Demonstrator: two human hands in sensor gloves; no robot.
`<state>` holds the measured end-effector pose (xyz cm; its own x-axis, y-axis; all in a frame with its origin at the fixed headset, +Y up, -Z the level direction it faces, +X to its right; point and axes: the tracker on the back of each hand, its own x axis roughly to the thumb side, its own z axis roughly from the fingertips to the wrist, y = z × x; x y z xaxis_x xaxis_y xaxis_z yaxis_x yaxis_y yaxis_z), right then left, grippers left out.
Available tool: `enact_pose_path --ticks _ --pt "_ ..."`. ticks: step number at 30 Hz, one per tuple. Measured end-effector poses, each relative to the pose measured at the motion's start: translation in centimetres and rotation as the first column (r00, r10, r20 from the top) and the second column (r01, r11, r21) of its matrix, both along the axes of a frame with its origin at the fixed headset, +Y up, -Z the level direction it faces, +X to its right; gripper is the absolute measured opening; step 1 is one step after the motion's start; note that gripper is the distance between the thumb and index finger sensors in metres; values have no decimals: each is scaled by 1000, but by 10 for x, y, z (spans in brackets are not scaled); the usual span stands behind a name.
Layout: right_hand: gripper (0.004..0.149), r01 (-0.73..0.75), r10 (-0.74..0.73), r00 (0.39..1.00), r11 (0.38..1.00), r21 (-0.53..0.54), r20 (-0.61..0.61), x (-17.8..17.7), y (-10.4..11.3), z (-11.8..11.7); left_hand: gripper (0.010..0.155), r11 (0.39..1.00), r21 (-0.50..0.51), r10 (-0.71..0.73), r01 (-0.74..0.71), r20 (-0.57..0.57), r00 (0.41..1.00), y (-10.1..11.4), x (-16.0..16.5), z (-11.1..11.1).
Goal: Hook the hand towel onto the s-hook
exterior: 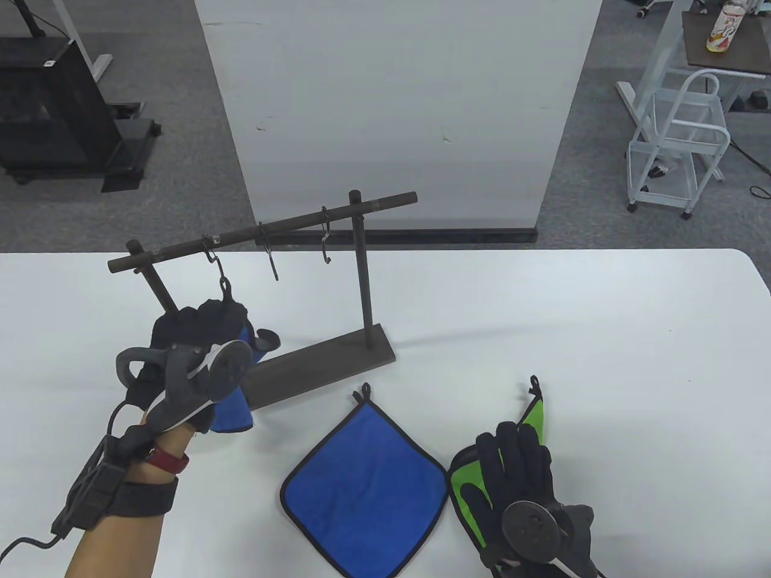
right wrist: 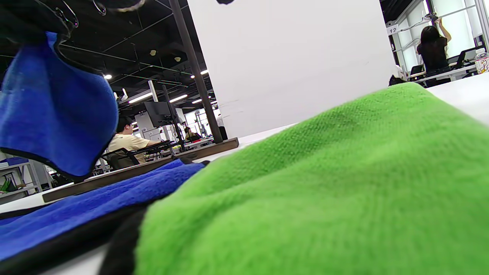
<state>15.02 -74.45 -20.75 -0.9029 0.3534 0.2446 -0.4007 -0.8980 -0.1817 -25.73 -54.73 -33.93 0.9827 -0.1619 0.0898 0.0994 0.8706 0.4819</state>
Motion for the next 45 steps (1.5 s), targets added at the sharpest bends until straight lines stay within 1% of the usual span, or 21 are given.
enact_pose_path --ticks 1,5,7,10,12,14,17,18,21,23,25,29,32,34,36,38,42,45 --pt "72 0 0 1000 1000 0 0 0 0 0 44 999 -34 41 -40 12 999 0 -3 -1" --pt "72 2 -2 1000 1000 2 1 0 0 0 50 987 -81 139 -137 25 990 0 -11 1" --pt "72 2 -2 1000 1000 2 1 0 0 0 52 983 -81 167 -164 32 985 2 -14 5" --pt "72 0 0 1000 1000 3 0 0 0 1 53 982 -63 182 -179 39 982 3 -19 16" --pt "72 0 0 1000 1000 3 0 0 0 1 54 980 -57 192 -190 37 981 1 -23 24" --pt "72 0 0 1000 1000 0 2 0 0 0 57 980 -49 195 -193 29 980 -7 -27 35" --pt "72 -1 1 1000 1000 -1 4 0 0 1 61 984 -25 174 -174 20 984 -25 -33 53" --pt "72 -4 4 1000 1000 -3 6 -1 0 0 63 988 -14 157 -157 8 988 -36 -35 61" --pt "72 -9 9 1000 1000 -10 10 -1 -1 0 66 990 -23 141 -141 -9 990 -66 -41 77" --pt "72 -17 17 1000 1000 -22 15 -2 -3 -1 66 988 -59 140 -141 -11 990 -92 -45 87" --pt "72 -18 18 1000 999 -26 20 -2 -4 -2 67 986 -91 136 -138 -18 990 -114 -50 94" --pt "72 -29 31 999 998 -62 41 -3 -8 -7 67 986 -90 141 -144 -32 989 -150 -62 100" --pt "72 -47 51 997 996 -75 55 -5 -7 -11 67 977 -154 146 -150 -35 989 -159 -67 101" --pt "72 -64 69 996 995 -74 62 -10 -2 -14 67 979 -149 140 -141 -19 990 -162 -68 103" --pt "72 -70 74 996 994 -86 52 -18 8 -20 67 976 -162 146 -146 -11 989 -163 -70 103" --pt "72 -74 77 996 994 -81 33 -27 22 -26 68 968 -178 182 -179 2 983 -164 -71 102" --pt "72 -106 106 994 994 -18 2 -52 63 -42 68 968 -191 165 -161 8 986 -166 -72 101" --pt "73 -136 136 990 990 30 -20 -76 93 -57 68 963 -193 194 -189 6 981 -165 -75 101"
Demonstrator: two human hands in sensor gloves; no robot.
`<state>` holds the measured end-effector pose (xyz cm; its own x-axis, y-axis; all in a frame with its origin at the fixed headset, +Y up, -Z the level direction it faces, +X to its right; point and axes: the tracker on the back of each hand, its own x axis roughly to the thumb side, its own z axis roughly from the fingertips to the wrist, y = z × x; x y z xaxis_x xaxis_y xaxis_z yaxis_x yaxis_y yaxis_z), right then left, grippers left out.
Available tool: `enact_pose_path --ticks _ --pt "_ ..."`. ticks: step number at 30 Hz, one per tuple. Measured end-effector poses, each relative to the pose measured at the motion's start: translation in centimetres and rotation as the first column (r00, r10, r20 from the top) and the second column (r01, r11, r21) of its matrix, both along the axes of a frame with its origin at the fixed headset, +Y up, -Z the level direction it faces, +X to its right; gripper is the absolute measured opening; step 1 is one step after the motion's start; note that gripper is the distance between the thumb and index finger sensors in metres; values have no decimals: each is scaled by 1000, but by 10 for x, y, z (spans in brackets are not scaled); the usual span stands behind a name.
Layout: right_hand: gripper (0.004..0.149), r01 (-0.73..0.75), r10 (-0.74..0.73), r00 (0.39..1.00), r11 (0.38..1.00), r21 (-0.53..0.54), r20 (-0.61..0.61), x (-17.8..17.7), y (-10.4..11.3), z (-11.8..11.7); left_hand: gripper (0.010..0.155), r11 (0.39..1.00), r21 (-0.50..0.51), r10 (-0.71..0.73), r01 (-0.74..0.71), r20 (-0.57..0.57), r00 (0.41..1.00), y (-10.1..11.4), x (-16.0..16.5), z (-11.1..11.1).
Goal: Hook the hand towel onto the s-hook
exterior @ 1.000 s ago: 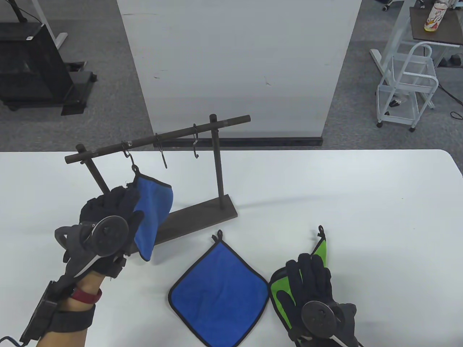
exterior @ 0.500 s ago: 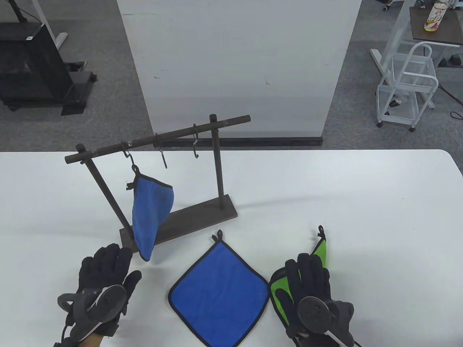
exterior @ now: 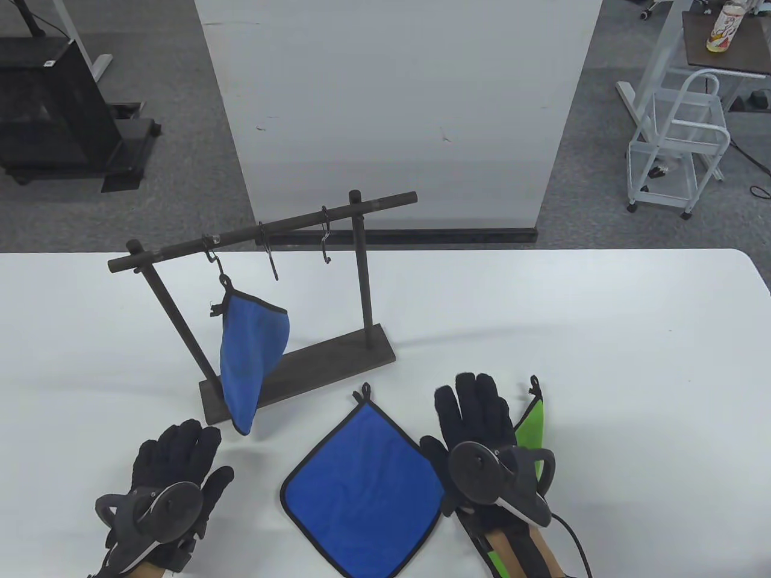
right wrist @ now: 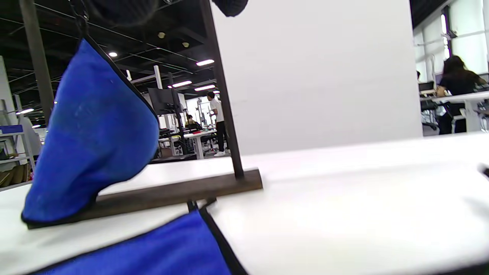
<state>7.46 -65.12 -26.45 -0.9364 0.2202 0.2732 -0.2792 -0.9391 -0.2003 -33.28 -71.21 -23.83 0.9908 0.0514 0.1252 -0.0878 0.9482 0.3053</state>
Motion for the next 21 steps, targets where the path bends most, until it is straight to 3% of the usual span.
enact_pose_path --ticks 4,8,12,15,21 --pt "72 -49 50 999 998 38 -13 -37 21 -16 69 1000 15 18 -18 8 1000 3 -2 2" --pt "68 -141 141 990 990 0 -25 -71 15 -36 69 1000 13 24 -24 8 1000 2 -2 2" --pt "68 -181 180 984 977 -115 -12 -92 -18 -64 68 999 11 33 -33 7 999 2 -3 2" --pt "71 -235 258 964 942 -237 68 -96 -48 -81 68 999 9 44 -44 7 999 1 -4 2" --pt "72 -227 298 947 885 -406 120 -99 -91 -96 68 998 9 62 -62 3 998 2 -8 2"
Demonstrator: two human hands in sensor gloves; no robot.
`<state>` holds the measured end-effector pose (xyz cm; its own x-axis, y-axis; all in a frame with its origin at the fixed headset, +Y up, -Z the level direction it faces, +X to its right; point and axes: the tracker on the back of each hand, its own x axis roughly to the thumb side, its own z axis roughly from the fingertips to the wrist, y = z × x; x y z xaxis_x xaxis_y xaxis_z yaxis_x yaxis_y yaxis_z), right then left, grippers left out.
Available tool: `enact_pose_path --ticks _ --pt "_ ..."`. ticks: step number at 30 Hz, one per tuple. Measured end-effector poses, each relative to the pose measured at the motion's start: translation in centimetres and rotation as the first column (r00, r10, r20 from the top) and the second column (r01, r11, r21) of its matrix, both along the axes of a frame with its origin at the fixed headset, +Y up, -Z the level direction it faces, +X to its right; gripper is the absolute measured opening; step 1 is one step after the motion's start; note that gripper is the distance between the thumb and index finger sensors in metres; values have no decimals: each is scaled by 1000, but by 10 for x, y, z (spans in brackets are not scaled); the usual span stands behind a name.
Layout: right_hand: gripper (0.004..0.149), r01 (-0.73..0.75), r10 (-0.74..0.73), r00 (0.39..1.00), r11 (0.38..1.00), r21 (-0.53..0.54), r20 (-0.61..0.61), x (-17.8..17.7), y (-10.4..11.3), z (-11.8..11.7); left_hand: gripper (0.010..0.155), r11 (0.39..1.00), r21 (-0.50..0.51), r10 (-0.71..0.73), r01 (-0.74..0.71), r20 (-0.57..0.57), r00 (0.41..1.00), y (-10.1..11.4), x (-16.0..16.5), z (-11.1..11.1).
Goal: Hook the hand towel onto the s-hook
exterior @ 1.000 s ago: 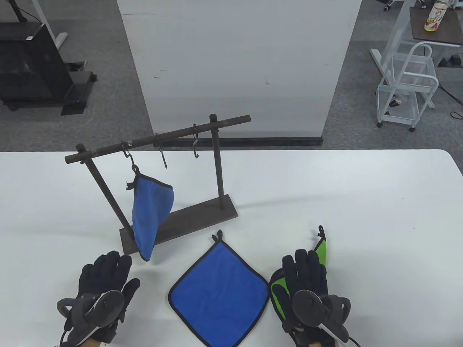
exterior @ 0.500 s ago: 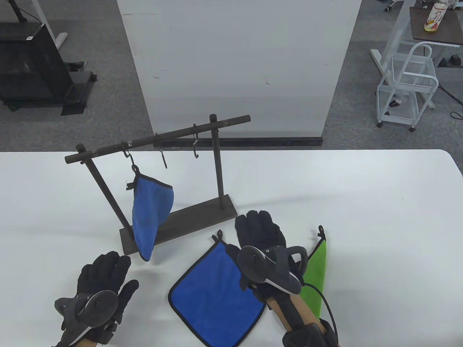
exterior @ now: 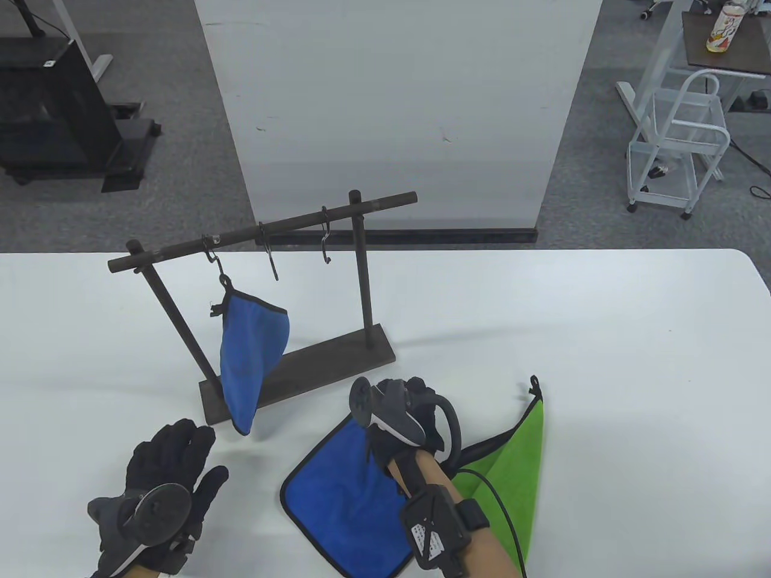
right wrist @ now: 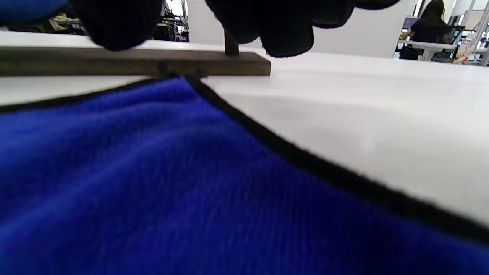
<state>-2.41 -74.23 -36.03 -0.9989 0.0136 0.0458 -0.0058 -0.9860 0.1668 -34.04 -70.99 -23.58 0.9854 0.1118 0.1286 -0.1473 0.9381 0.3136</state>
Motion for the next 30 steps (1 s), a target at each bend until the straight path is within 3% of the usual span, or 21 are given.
enact_pose_path --ticks 4,7,15,18,30 --pt "76 -28 32 999 996 -83 36 -5 -15 -6 68 1000 -6 2 -2 -1 1000 0 -1 0" --pt "71 -33 39 998 993 -116 46 -7 -23 -9 67 1000 -9 6 -6 -3 1000 0 -1 0" --pt "42 35 -35 997 999 6 72 -5 -22 -13 68 1000 -15 14 -14 3 1000 0 -1 0" --pt "41 50 -53 997 998 38 65 -1 -18 -12 68 1000 -15 18 -18 3 1000 0 -2 -1" --pt "41 284 -263 958 917 279 -110 2 57 13 68 1000 -15 28 -28 1 1000 0 -3 0"
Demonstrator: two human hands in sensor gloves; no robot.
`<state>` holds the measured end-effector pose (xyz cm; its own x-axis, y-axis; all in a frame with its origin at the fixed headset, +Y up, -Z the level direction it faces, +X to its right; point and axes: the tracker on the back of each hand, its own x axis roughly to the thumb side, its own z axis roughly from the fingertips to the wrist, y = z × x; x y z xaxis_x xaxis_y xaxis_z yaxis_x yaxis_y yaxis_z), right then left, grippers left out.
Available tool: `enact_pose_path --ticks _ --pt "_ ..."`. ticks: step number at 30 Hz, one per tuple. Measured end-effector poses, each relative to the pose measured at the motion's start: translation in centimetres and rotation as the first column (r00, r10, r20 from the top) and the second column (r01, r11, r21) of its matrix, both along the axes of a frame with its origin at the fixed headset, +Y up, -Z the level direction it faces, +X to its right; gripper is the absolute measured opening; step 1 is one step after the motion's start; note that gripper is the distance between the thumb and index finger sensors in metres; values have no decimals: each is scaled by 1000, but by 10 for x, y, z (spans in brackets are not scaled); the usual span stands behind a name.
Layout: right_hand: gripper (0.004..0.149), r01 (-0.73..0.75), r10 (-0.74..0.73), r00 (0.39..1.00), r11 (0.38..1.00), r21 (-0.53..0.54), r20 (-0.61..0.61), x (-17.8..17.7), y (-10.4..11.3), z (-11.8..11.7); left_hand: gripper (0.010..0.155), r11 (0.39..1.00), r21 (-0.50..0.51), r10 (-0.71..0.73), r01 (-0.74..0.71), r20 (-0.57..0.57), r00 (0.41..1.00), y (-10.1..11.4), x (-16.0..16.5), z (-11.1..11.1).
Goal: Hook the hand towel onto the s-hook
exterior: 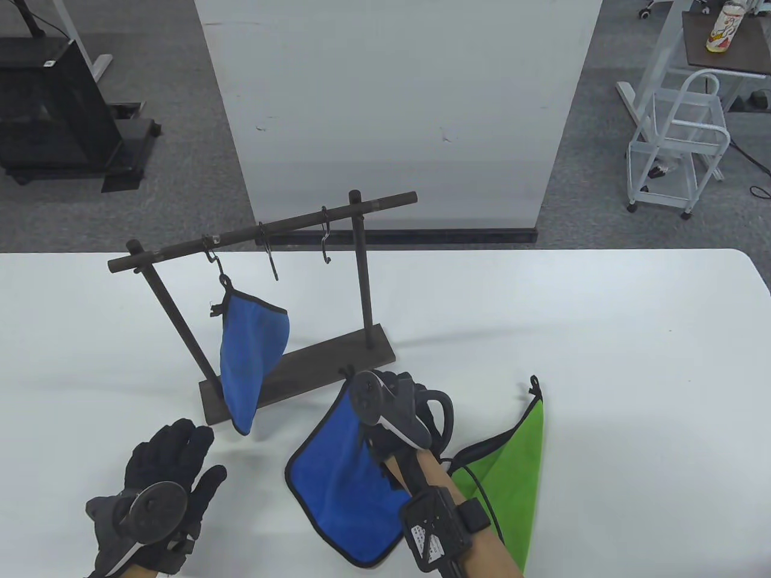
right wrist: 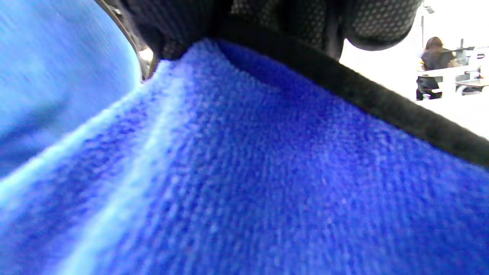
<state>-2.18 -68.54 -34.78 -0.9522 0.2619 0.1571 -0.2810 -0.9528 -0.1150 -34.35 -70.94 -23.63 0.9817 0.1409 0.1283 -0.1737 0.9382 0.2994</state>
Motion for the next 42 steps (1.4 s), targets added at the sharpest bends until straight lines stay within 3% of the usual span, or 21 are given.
enact_pose_path --ticks 8,13,18,22,27,32,42 --pt "39 330 -340 930 939 -91 -137 -4 42 3 68 1000 -1 5 -5 -1 1000 0 0 0" --pt "38 515 -531 829 847 -129 -176 -11 70 -1 67 1000 0 8 -8 -4 1000 0 -1 0" --pt "38 614 -615 763 786 -75 -201 -20 97 -6 67 1000 1 11 -11 -6 1000 1 -2 0" --pt "38 659 -662 720 746 -93 -208 -26 111 -15 67 1000 1 14 -14 -9 1000 1 -3 0" --pt "39 709 -728 651 685 -169 -217 -32 116 -22 67 1000 3 18 -18 -12 1000 1 -4 0" --pt "39 712 -755 626 655 -252 -194 -36 115 -33 67 1000 -2 16 -16 -14 1000 1 -4 0" --pt "39 794 -894 441 428 -433 -75 -33 97 -58 67 1000 0 17 -17 -15 1000 2 -5 0"
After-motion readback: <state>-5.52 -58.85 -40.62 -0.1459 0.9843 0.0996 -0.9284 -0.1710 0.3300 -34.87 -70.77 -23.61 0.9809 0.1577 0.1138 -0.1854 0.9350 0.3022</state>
